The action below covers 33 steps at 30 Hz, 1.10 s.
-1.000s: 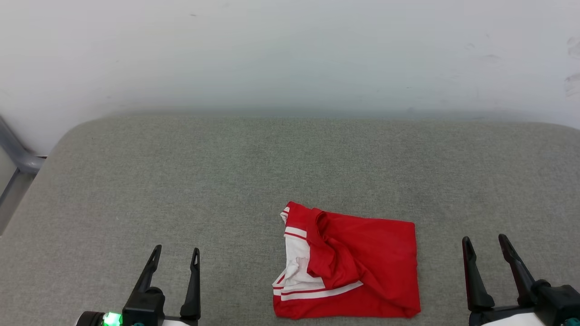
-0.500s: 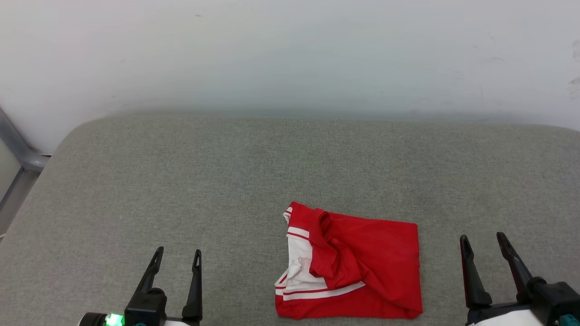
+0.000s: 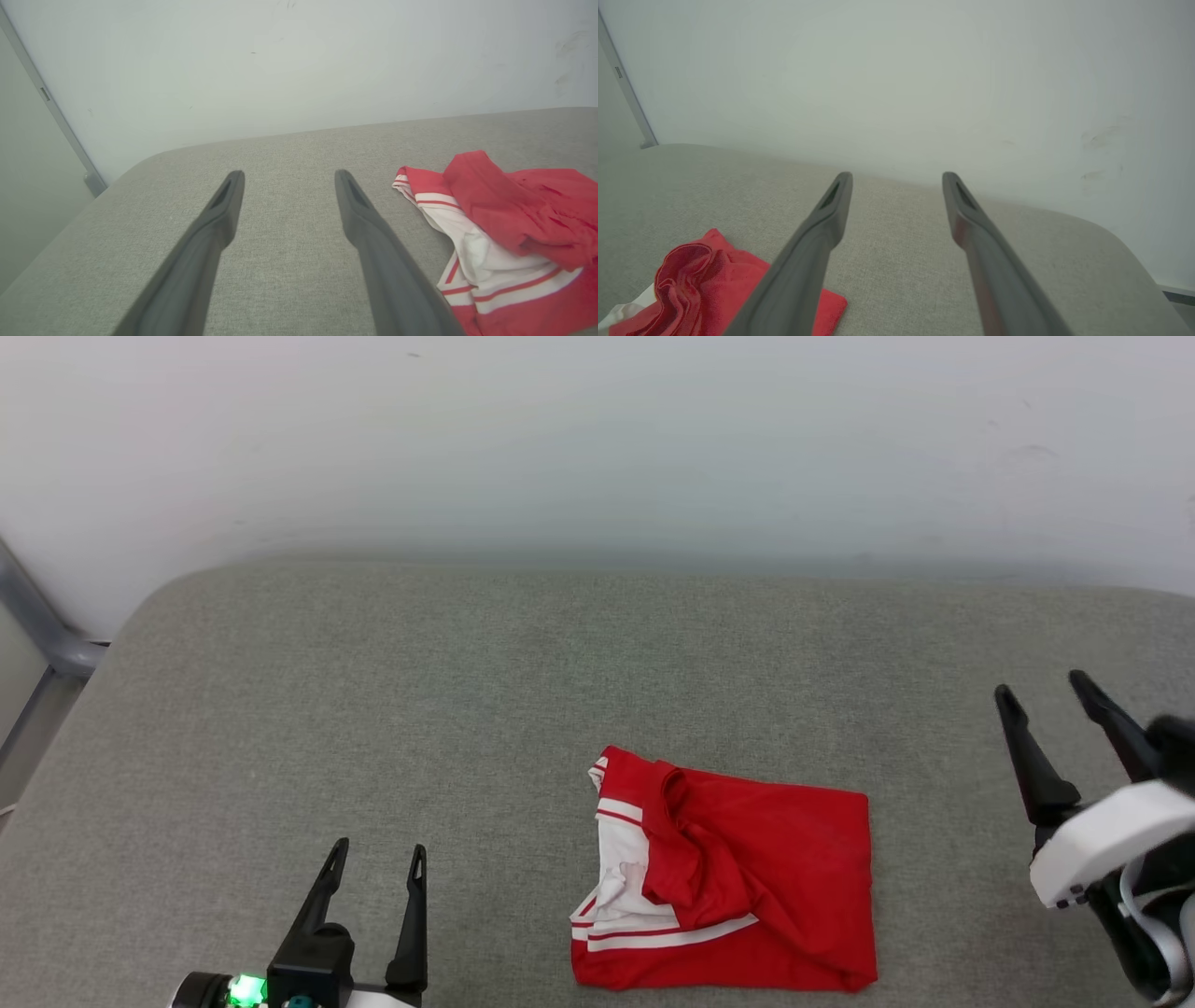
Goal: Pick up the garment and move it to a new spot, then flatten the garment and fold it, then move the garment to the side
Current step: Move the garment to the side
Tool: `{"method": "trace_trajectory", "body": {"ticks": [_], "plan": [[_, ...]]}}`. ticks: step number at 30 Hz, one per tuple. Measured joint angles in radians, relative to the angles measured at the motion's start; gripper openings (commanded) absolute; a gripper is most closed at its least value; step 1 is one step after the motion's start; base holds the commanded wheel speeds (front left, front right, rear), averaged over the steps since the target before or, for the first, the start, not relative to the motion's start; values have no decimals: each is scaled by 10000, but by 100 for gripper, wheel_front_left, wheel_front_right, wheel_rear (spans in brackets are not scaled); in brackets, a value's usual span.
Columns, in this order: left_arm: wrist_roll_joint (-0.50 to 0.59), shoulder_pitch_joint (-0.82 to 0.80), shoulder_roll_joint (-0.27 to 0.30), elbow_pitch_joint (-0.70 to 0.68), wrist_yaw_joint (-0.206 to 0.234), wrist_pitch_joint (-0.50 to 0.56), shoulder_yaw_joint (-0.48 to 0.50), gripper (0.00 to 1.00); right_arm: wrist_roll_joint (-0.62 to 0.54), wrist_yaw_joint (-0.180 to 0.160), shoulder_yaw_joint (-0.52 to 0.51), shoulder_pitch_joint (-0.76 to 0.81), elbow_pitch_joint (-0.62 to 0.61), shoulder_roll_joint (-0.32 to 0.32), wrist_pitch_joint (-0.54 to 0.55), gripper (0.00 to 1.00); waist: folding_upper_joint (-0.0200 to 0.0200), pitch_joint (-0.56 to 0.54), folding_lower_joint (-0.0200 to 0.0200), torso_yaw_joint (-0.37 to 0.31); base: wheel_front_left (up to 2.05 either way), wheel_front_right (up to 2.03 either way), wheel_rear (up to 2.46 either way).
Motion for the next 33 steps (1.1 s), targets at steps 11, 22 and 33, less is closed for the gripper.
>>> {"method": "trace_trajectory", "body": {"ticks": [11,22,33], "plan": [[0,-168,-56,-10,-4,0,-33,100,3935,0,2568,-928,274,-1967,5963,100,0,280,0,171,0,0,0],[0,-501,-171,-40,-102,2,-174,100,5022,0,3072,-899,1622,-1442,7193,100,0,843,0,576,0,0,0],[2,-991,-278,23,-190,0,-359,100,5156,0,3687,-1569,3336,-708,6299,100,0,1553,0,1087,0,0,0]]}}
